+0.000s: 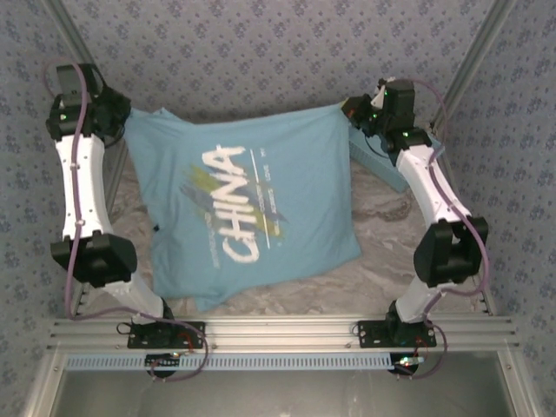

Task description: Fold and stack the t-shirts

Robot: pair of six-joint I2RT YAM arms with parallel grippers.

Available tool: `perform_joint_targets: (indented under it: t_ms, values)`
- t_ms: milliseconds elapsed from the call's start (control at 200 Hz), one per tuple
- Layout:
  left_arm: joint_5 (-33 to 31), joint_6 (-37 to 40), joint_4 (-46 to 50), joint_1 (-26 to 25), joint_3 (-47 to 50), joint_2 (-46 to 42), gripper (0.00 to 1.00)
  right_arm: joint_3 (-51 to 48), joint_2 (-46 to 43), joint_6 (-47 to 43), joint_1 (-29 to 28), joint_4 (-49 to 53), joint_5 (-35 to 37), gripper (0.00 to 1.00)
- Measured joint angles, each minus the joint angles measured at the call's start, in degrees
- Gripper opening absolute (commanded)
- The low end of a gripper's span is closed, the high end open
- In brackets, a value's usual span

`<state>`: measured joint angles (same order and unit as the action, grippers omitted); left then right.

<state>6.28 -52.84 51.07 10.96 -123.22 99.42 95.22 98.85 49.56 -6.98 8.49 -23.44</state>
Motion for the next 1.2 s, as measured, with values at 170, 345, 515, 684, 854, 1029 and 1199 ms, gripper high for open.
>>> perform_joint_targets:
  t_ms: [170,345,515,684,854,1029,1199]
  values:
    - [2.8,1.2,3.4,0.7,-24.6,4.3,0.0,10.3,4.0,3.9,2.2,-4.9,-3.2,0.0]
    - [5.1,0.9,2.7,3.0,-39.9,1.1,0.0,18.6,4.0,8.9,5.1,-11.6,-5.5,0.0]
    - [6.4,1.1,3.1,3.4,-27.3,-11.0,0.0,17.9,2.3,12.2,7.2,-14.8,-7.8,0.0]
    - [5.0,2.0,1.8,3.3,10.0,-29.4,0.0,-0.3,-4.5,12.1,6.6,-14.1,-8.5,0.0]
    - [4.6,0.8,1.0,0.6,50.6,-43.9,0.0,-23.1,-7.7,9.4,4.0,-10.5,-6.3,0.0]
    - [5.6,-1.3,-0.2,-5.0,79.9,-52.0,0.0,-36.7,-5.2,4.6,0.0,-2.6,-2.4,0.0]
    - [8.0,-5.2,-0.7,-6.9,93.9,-58.5,0.0,-37.4,-3.2,-2.1,-2.1,5.0,1.7,0.0]
